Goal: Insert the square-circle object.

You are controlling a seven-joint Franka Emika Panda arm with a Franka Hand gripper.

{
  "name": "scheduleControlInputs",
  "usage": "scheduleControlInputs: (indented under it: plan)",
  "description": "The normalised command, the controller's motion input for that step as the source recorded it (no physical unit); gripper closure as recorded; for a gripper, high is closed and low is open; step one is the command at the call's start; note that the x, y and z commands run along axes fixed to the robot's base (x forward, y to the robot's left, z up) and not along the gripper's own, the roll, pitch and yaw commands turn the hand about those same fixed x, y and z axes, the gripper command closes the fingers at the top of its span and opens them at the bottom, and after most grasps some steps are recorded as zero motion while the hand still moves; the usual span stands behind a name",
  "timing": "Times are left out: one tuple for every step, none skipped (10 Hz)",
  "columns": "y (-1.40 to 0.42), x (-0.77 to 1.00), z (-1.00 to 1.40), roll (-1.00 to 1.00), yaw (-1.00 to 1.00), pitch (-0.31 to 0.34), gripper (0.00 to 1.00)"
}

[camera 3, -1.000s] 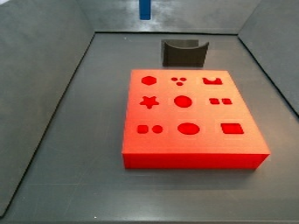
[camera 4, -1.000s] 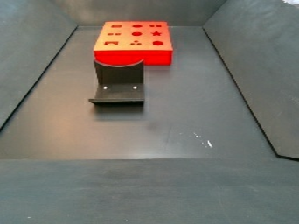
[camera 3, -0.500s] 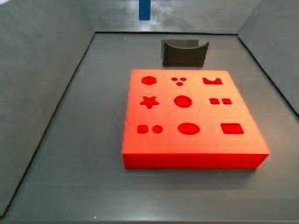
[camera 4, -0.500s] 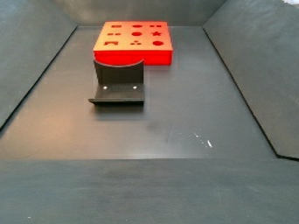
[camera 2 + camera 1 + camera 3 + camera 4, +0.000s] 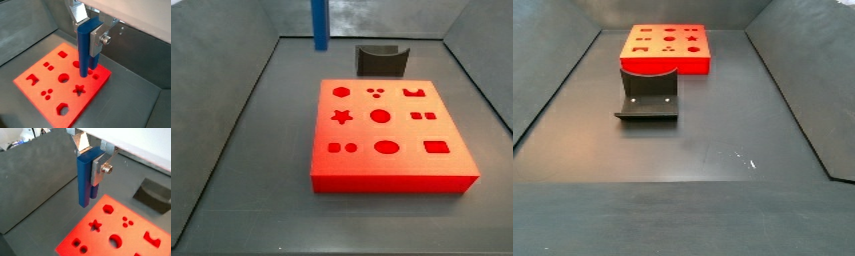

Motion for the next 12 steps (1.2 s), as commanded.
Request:
scheduleControlInputs:
  plan:
    - [-0.56,-0.13,-0.27,0.0,-0.28,-0.1,1.0]
    - [-0.55,-0.23,-0.18,0.0,-0.43,-0.151,1.0]
    - [-0.41,0.0,-0.13,0.0,-0.73,-0.106,1.0]
    - [-0.25,0.02,-0.05,-0.04,-0.85,-0.1,1.0]
    - [-0.17,0.0,-0.11,-0.01,-0.94,-0.083,1.0]
    - [0.0,-0.03,-0.16,-0.16,-0.73,-0.107,1.0]
    - [-0.11,0.17,-0.24,-0.06,-0.77,0.026,1.0]
    - [-0.13,0.13,-0.21,-0.01,-0.8,0.064,1.0]
    - [-0.07,0.0,-0.21,-0.04,-1.0,0.026,1.0]
    - [0.0,0.0,-0.26,-0.02,-1.0,0.0,1.0]
    - [0.0,0.0,-0.24,0.0,-1.0,0.0,1.0]
    - [0.0,0.0,-0.14,0.0,-1.0,0.0,1.0]
